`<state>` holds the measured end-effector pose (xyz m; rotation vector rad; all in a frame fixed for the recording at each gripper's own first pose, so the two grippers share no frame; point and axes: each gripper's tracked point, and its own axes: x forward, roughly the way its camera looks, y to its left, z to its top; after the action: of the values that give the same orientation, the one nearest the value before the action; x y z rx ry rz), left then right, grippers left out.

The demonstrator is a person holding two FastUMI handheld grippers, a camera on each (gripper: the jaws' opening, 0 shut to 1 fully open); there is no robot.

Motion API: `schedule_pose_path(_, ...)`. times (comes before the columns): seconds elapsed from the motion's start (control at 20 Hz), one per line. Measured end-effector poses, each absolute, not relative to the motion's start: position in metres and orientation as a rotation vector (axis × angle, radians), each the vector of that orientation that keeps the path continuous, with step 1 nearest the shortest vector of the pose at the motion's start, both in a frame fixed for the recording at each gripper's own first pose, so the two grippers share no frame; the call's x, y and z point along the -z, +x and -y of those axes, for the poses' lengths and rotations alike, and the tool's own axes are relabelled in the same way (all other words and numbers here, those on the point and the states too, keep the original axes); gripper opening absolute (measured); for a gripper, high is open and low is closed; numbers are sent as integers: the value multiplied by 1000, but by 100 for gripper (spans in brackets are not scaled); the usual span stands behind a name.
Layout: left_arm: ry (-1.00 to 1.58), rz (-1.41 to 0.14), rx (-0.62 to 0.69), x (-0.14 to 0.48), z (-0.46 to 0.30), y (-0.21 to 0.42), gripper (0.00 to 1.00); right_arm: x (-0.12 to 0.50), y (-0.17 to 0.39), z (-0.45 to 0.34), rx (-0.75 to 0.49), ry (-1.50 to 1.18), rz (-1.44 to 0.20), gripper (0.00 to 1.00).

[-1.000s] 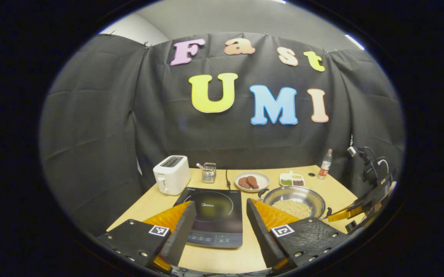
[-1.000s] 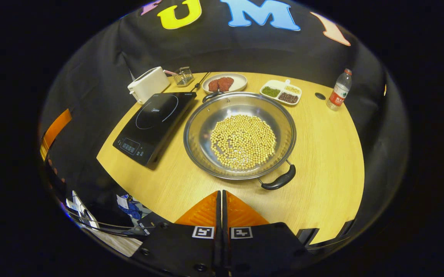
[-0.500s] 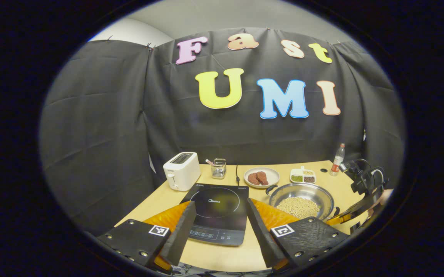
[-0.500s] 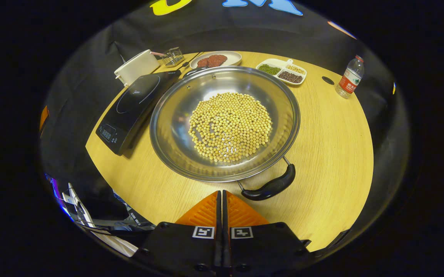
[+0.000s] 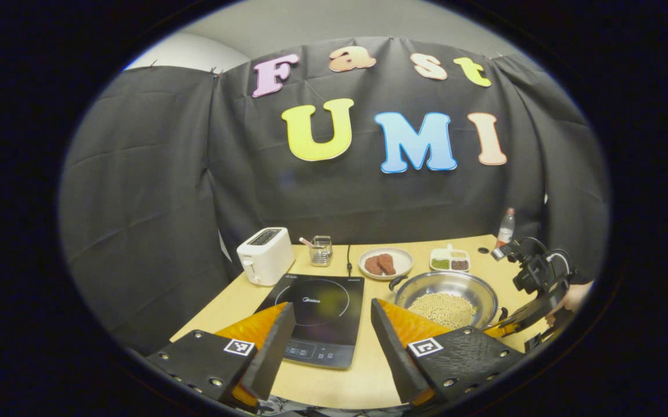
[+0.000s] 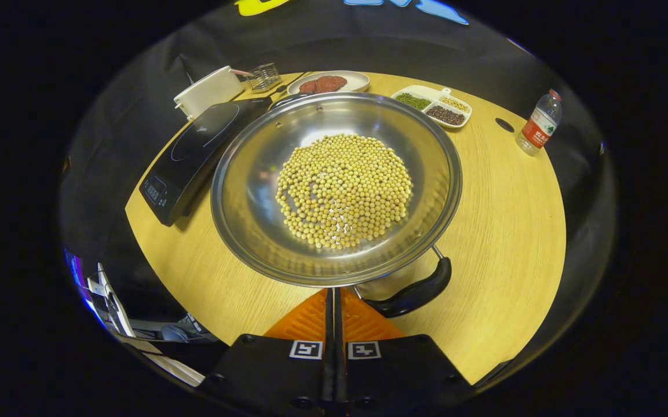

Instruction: First push the handle of the pot to place it horizontally, then grasp the pot with both hands and set it on the induction cooktop.

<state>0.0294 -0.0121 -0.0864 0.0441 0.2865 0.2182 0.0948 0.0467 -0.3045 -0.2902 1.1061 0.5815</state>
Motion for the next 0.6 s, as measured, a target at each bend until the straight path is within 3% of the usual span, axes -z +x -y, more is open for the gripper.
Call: schedule_pose_path(0.6,53,-328,-257,102,32,30,80,299,141,-3,-533,-312,-1098,2)
